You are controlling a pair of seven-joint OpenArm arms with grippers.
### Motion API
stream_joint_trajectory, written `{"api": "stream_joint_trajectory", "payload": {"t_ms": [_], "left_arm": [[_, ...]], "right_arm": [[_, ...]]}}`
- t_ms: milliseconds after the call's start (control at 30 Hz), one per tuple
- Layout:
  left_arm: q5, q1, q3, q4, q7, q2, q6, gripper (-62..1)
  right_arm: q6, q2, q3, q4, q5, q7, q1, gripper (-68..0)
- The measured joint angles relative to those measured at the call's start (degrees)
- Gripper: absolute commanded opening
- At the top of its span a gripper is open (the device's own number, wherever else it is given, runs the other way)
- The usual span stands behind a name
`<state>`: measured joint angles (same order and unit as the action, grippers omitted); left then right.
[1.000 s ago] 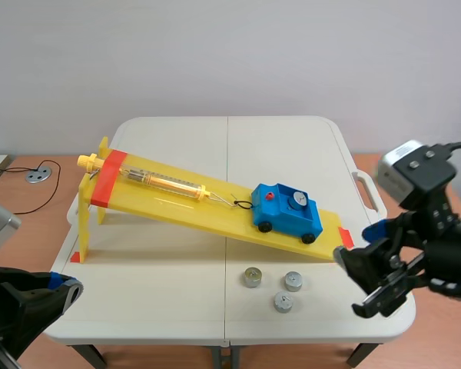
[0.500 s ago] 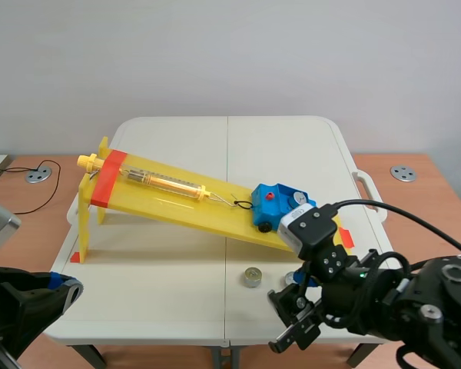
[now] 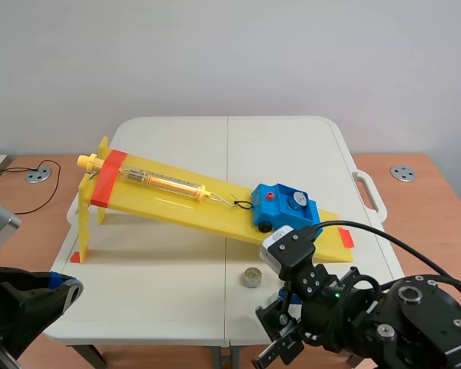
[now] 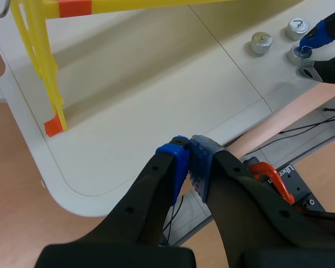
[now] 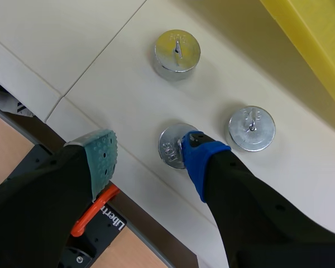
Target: Place the four metal weights on the blue cart on the ramp.
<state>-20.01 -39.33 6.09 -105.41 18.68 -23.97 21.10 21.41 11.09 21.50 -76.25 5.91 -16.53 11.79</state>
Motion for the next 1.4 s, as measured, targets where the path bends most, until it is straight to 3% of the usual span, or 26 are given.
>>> {"api": "stream_joint_trajectory", "payload": {"t_ms": [267, 567, 867, 1100, 1400], "left_arm": [[0.0, 0.0, 0.0, 0.0, 0.0, 0.0, 0.0, -58.0], [0.0, 0.0, 0.0, 0.0, 0.0, 0.0, 0.0, -58.0], [0.0, 0.0, 0.0, 0.0, 0.0, 0.0, 0.0, -58.0], [0.0, 0.0, 0.0, 0.0, 0.0, 0.0, 0.0, -58.0], [0.0, 0.0, 0.0, 0.0, 0.0, 0.0, 0.0, -58.0]], "right_arm": [[-1.2, 0.0, 0.0, 0.1, 0.0, 0.2, 0.0, -66.9], [-1.2, 0.4, -0.1, -1.2, 0.5, -0.9, 0.3, -66.8], [-1.0, 4.3, -7.2, -15.5, 6.7, -6.1, 6.6, -66.9], [1.8, 4.8, -16.4, -25.8, 14.1, -11.2, 12.7, -66.9], [2.4, 4.8, -30.2, -34.4, 27.5, -14.6, 16.7, -66.9]]}}
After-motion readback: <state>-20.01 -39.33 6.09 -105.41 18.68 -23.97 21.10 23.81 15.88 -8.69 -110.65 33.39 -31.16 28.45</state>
